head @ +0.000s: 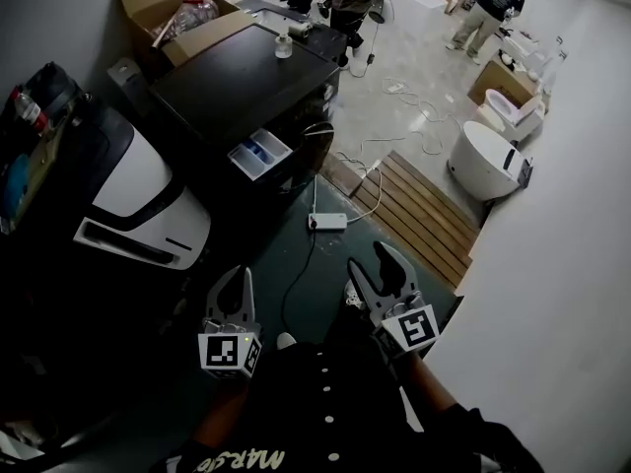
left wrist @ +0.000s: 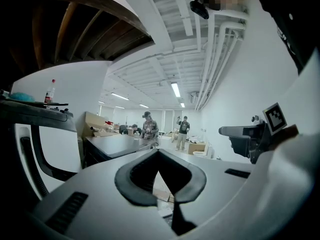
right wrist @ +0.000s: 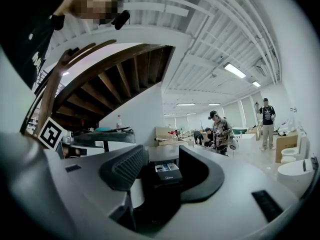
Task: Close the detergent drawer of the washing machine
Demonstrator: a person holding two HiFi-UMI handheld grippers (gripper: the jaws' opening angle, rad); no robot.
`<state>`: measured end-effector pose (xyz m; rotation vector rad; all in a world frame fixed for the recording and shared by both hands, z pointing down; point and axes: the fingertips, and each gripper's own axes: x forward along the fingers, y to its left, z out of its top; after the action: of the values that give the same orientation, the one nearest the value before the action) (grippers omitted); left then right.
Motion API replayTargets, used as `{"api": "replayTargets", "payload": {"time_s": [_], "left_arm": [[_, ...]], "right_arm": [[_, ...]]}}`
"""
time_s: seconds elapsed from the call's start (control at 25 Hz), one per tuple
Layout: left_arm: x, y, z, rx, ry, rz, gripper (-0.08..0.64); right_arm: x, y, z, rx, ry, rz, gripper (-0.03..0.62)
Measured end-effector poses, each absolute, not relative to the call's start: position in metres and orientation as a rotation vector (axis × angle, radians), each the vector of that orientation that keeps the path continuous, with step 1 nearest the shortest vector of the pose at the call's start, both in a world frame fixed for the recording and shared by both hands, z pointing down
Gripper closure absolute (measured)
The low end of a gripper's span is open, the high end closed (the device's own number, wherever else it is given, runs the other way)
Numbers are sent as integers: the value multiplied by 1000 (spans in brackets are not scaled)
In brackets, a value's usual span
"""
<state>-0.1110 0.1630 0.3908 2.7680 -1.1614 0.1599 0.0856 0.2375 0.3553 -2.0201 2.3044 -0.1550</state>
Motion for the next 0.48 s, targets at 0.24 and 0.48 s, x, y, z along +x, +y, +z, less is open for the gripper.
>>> {"api": "replayTargets", "payload": {"time_s": [0.24,0.48], "left_arm": [[-74,140,385,2735,-1256,155,557],[-44,121,386,2693,-1328,167,557]], "right_arm": [[127,197,352,-1921,2392,-151,365],[158,160,357,-1879,2462,-204,367]]}}
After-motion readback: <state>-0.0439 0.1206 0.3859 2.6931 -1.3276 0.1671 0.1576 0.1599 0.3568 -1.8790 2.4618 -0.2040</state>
